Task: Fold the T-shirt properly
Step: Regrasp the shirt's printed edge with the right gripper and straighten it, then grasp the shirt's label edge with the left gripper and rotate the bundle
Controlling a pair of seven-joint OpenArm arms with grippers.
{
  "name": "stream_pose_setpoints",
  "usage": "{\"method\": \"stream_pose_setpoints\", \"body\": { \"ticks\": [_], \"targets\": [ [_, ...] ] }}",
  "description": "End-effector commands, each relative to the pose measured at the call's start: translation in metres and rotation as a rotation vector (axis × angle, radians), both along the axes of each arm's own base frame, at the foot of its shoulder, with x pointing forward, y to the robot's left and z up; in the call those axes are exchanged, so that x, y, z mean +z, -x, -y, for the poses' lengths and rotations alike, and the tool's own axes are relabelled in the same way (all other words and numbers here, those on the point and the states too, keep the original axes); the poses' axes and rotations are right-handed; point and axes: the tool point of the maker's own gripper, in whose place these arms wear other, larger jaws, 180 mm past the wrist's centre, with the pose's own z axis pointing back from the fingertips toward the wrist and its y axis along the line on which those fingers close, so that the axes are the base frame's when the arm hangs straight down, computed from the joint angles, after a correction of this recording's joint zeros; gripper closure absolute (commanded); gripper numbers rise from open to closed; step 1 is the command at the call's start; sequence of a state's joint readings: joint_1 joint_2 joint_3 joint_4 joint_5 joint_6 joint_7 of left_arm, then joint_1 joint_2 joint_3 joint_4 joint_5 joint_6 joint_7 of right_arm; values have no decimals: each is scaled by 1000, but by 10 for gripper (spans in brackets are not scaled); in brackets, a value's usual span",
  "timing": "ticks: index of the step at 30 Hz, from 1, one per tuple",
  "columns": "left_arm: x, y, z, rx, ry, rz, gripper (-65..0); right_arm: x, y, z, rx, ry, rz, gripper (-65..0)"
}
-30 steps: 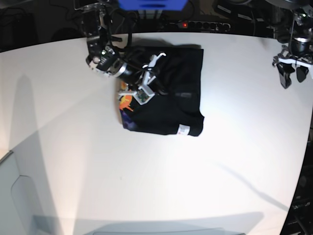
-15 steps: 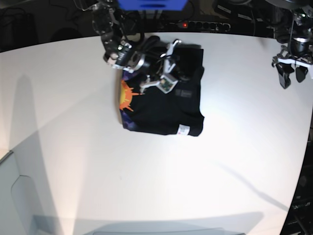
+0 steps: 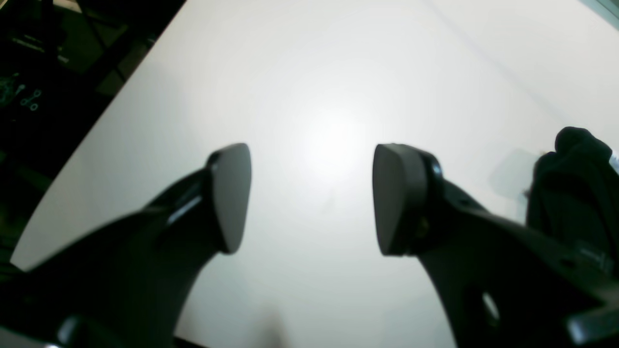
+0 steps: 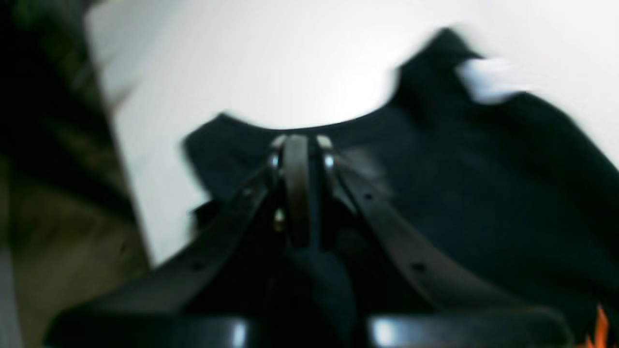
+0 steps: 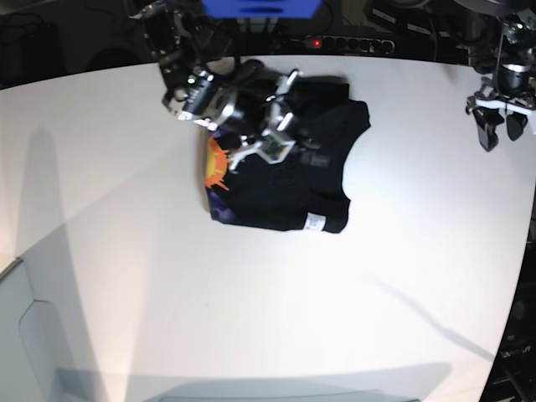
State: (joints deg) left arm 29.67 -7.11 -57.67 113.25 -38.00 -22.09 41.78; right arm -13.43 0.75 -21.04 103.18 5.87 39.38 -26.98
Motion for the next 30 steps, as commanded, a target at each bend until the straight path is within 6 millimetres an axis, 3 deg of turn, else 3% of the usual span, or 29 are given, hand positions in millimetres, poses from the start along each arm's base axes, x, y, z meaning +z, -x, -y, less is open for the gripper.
{"method": "stream_pose_setpoints", "body": {
  "ticks": [1, 6, 9, 12, 15, 18, 22, 26, 30],
  "targets": [
    [12, -3, -2, -8, -24, 35, -386, 3, 0, 4, -3, -12, 8, -27],
    [10, -4, 3, -10, -4, 44, -386, -25, 2, 38, -49, 64, -43, -26],
    [11, -7, 11, -16, 52, 81, -387, -30, -2, 50, -82, 77, -53, -26],
    [9, -17, 32, -74, 122, 107, -396, -23, -8, 62, -123, 81, -31, -27],
    [3, -25, 53, -127, 178, 111, -458, -7, -13, 78, -179, 79, 9, -27],
    [-5, -34, 76, -185, 220, 102, -498, -11, -9, 81, -182, 93, -4, -27],
    [-10, -41, 96, -233, 256, 97, -500, -48, 7, 84, -178, 117, -114, -26],
    [-12, -51, 115, -280, 284, 101, -501, -71, 18, 92, -172, 147, -180, -26],
    [-26, -61, 133, -318, 342, 85, -503, -59, 16, 91, -173, 138, -147, -27]
  ]
}}
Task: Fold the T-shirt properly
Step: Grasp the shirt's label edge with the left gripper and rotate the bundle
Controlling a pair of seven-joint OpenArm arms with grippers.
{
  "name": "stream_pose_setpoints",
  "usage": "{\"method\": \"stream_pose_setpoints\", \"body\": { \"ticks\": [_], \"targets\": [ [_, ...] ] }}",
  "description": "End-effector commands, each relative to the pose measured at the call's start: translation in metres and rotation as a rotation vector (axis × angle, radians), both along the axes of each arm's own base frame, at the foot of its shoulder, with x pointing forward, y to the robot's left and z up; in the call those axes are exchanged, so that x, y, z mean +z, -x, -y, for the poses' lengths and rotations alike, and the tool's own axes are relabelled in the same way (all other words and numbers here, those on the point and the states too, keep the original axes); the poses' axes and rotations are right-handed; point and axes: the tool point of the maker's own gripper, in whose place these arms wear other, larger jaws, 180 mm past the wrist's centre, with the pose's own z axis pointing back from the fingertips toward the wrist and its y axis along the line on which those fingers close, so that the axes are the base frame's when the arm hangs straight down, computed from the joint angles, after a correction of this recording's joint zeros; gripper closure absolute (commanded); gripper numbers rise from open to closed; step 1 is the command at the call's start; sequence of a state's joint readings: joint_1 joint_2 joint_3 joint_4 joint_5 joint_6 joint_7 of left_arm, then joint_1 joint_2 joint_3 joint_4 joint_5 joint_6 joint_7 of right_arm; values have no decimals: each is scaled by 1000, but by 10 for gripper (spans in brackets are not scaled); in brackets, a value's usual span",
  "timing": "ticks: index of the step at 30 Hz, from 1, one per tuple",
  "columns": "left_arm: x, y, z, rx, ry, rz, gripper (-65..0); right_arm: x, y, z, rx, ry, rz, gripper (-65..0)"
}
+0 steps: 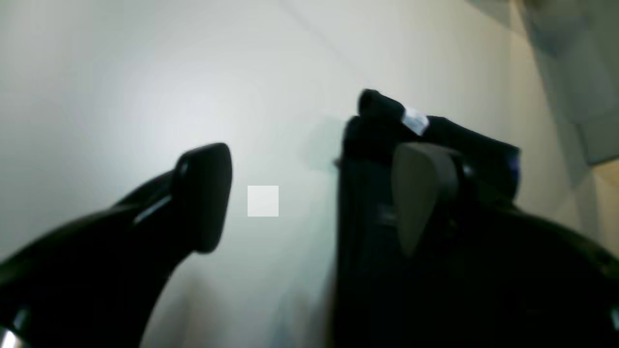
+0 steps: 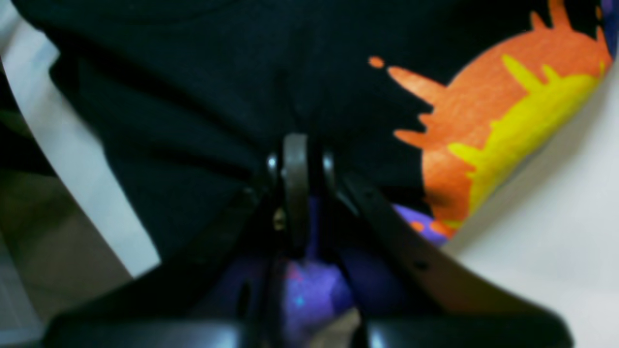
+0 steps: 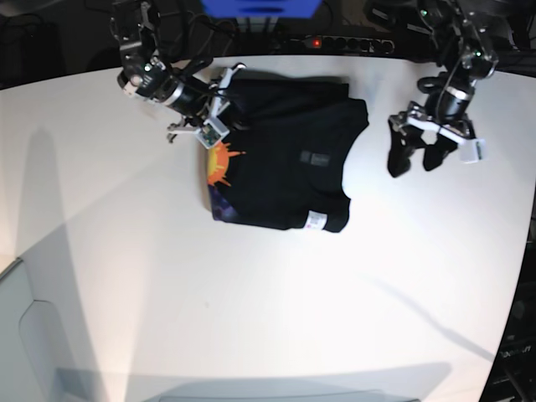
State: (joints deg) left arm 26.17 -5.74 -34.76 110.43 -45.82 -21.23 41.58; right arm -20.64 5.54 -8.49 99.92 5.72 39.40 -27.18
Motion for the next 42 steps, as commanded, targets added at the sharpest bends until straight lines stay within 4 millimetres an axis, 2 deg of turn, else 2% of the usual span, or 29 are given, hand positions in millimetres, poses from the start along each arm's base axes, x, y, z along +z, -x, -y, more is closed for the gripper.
{"method": "stream_pose_setpoints", "body": {
  "ticks": [1, 5, 7, 10, 17, 19, 21, 27, 32, 34, 35, 37, 42],
  "targets": [
    [3, -4, 2, -4, 12, 25, -503, 17, -3, 1, -8, -27, 47, -27],
    [-21, -6, 31, -70, 81, -32, -503, 57, -16, 10, -86, -53, 152, -44],
    [-31, -4, 43, -98, 107, -57, -503, 67, -20, 18, -120, -49, 180, -73],
    [-47, -3, 61, -133, 148, -96, -503, 67, -23, 29, -152, -31, 185, -115],
    [-83, -6, 61, -114, 199, -183, -499, 65, -27, 40, -172, -8, 187, -122],
    [-89, -6, 71, -137, 213, -201, -497, 64, -28, 44, -183, -1, 187, -122],
    [-94, -5, 81, -170, 219, -217, -458, 64, -30, 50, -203, 5, 190, -122],
    [-93, -15, 103, -232, 234, -211, -244, 67, -34, 63, -234, 20, 203, -122],
    [-89, -22, 103, -235, 232, -196, -108, 68, -40, 88, -299, 51, 217, -122],
    [-85, -28, 100, -254, 206, -184, -21, 70, -44, 101, -333, 71, 227, -122],
    [-85, -31, 104, -279, 198, -184, 0, 70, -45, 108, -351, 79, 230, -122],
    [-87, -35, 107, -340, 159, -196, -8, 72, -47, 119, -397, 84, 235, -122],
    [-94, -46, 135, -592, 24, -235, -2, 77, -51, 160, -528, 123, 253, -122]
  ]
}}
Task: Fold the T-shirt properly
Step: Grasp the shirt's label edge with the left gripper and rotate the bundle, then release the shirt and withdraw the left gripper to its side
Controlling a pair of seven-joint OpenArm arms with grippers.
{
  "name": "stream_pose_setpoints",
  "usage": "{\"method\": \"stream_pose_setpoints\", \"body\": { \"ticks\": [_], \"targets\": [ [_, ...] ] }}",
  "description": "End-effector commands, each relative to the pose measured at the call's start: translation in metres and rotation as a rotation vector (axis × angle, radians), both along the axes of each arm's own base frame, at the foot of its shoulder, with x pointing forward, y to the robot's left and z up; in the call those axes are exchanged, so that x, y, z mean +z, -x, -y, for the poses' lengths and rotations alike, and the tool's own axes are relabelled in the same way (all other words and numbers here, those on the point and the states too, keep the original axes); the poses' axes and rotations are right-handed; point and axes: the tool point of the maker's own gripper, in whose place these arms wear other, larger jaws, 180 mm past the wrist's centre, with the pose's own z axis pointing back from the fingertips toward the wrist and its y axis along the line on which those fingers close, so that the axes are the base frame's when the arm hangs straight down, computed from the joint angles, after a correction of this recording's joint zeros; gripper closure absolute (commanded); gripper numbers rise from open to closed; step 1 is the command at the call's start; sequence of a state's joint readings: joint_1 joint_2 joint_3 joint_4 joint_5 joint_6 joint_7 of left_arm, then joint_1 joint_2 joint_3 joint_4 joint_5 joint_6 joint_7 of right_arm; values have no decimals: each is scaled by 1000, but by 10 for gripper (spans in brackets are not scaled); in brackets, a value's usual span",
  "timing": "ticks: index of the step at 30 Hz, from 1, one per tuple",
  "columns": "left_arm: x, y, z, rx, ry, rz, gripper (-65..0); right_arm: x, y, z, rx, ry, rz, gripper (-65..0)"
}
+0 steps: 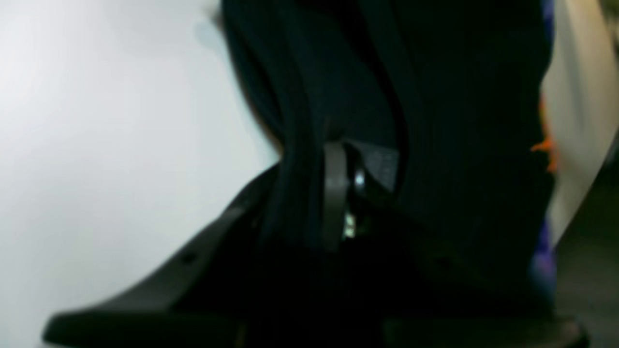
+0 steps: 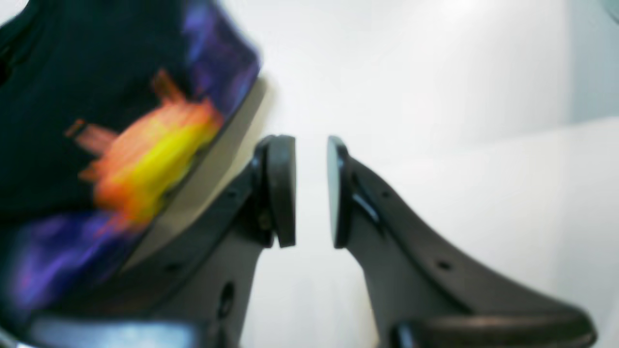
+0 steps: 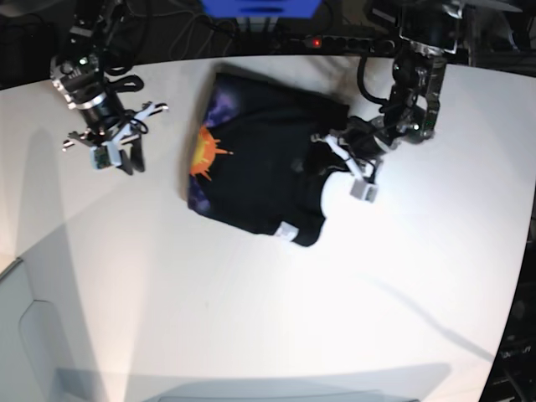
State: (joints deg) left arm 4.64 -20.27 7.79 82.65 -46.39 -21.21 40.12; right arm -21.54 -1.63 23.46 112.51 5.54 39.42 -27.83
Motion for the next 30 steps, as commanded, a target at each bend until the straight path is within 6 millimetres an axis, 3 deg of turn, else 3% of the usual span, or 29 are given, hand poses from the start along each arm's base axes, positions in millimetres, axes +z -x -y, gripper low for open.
{"method": "stream_pose_setpoints", "body": {
  "ticks": [1, 8, 10, 19, 22, 25, 30],
  "targets": [
    [7, -9, 6, -70, -24, 33, -2, 13, -3, 5, -13, -4, 50, -122],
    [1, -28, 52, -497, -268, 104, -2, 17, 2, 43, -163, 4, 68, -122],
    [-3, -31, 59, -592, -351, 135, -2, 17, 4, 47, -185, 0, 68, -122],
    [-1, -62, 127, -854, -594, 349, -2, 14, 15, 66, -252, 16, 51, -122],
    [-7, -56, 145, -1024, -641, 396, -2, 13, 19, 69, -288, 2, 51, -122],
    [-19, -46, 153, -1203, -713, 418, -1, 11, 23, 73, -307, 4, 40, -122],
    [-26, -57, 151, -1234, -842, 456, -1, 10, 25, 72, -306, 3, 35, -122]
  ]
}}
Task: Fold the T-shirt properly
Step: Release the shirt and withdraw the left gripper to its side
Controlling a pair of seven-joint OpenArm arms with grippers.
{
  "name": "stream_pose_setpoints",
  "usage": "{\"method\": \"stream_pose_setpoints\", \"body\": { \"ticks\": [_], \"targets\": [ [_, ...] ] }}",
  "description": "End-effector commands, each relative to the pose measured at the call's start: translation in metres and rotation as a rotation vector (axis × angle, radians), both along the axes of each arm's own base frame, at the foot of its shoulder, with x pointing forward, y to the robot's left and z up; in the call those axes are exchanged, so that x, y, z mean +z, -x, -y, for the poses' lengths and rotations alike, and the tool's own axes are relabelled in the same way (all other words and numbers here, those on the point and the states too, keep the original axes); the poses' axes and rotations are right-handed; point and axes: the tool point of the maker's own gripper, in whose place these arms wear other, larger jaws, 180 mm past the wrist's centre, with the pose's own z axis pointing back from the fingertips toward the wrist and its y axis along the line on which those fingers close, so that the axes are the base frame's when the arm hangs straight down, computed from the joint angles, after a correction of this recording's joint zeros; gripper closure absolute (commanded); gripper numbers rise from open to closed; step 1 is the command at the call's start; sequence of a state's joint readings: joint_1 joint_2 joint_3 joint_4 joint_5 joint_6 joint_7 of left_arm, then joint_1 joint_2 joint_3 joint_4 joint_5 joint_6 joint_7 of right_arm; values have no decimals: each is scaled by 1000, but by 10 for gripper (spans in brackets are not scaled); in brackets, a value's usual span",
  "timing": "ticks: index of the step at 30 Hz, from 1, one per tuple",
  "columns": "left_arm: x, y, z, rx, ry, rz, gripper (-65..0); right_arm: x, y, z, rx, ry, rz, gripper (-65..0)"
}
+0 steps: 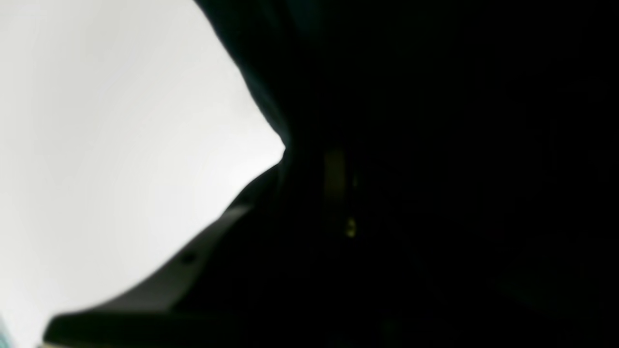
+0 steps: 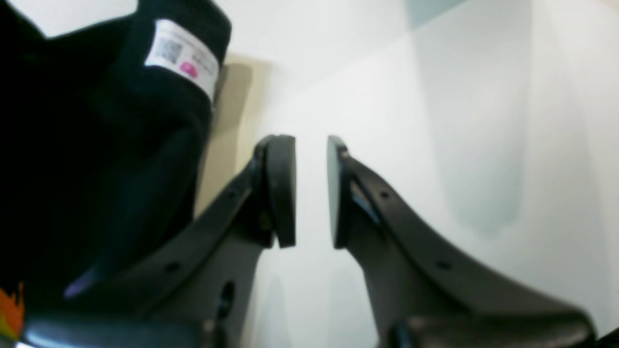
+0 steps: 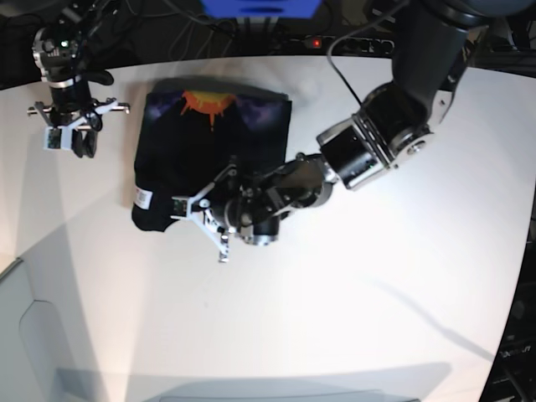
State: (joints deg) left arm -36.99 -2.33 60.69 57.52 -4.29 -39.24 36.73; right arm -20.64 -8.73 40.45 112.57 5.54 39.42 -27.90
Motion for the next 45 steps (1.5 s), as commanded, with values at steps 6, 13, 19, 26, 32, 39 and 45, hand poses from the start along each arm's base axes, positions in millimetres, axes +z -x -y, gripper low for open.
{"method": "stream_pose_setpoints", "body": {
  "ticks": [6, 13, 19, 26, 32, 39, 45],
  "targets": [
    [-2, -18, -27, 70, -64, 21, -2, 14, -8, -2, 15, 8, 57, -122],
    [3, -30, -39, 182, -4, -3, -4, 17, -13, -3, 19, 7, 70, -122],
    [4, -29, -34, 171, -2, -1, -6, 18, -14, -3, 19, 7, 73, -124],
    [19, -47, -37, 176, -23, 44, -293, 19, -16, -3, 21, 7, 80, -124],
    [65, -62, -21, 130, 19, 160, -448, 19, -21, -13, 49, -4, 85, -125],
    [95, -76, -22, 111, -29, 296, -450, 19, -28, -29, 94, -23, 93, -125],
    [137, -104, -54, 213, 3, 415, -450, 22, -34, -45, 139, -38, 106, -121]
  ]
}}
